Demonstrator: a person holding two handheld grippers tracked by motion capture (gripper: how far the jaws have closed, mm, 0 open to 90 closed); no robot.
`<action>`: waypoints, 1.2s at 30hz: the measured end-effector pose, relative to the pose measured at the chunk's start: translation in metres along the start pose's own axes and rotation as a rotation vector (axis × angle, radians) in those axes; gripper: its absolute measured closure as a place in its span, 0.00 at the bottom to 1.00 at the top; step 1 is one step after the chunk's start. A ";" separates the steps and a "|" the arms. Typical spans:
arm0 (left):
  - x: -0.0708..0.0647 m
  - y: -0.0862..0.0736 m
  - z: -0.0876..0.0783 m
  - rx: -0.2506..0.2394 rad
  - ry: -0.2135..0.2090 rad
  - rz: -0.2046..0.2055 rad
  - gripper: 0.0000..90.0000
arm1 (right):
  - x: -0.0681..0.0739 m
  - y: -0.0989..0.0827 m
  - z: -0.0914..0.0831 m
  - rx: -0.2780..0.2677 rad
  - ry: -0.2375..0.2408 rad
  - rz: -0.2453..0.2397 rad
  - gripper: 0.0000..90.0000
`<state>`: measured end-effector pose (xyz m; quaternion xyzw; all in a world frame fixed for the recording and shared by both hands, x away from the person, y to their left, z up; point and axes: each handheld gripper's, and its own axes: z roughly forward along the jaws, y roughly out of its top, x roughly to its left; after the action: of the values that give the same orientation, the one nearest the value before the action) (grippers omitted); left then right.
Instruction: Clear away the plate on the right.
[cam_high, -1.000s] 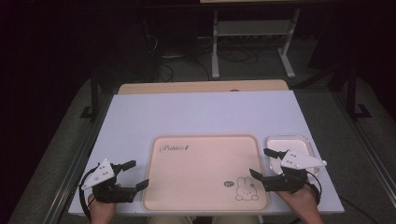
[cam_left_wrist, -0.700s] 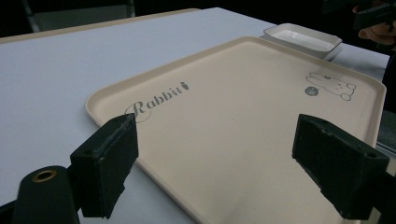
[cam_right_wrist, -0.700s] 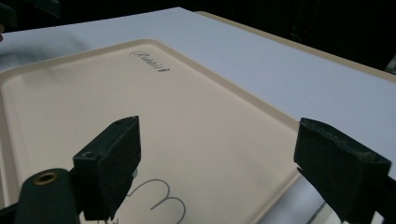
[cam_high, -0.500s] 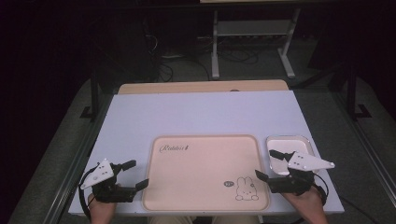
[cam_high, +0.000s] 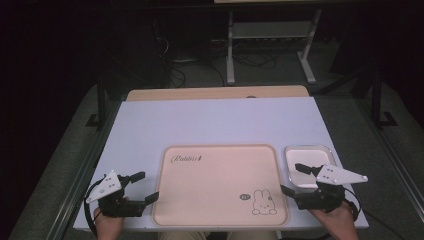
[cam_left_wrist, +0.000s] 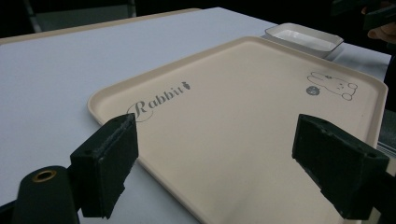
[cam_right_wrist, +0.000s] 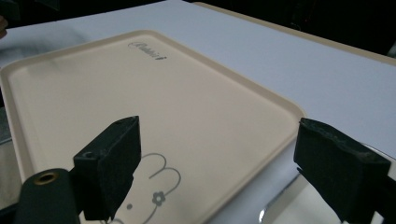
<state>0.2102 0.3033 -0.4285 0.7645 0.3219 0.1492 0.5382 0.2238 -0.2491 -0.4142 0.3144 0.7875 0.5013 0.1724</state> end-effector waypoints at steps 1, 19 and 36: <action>0.000 0.000 0.000 0.003 0.001 0.001 0.16 | -0.001 -0.001 -0.002 0.003 -0.002 -0.002 0.16; 0.001 -0.001 -0.002 -0.003 0.005 -0.007 0.16 | -0.015 -0.011 -0.033 0.027 -0.025 0.037 0.16; 0.002 -0.001 -0.004 -0.003 0.009 -0.007 0.16 | -0.033 -0.020 -0.058 0.052 -0.046 0.085 0.16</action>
<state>0.2093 0.3076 -0.4282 0.7618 0.3267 0.1510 0.5387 0.2078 -0.3172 -0.4081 0.3634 0.7818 0.4804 0.1608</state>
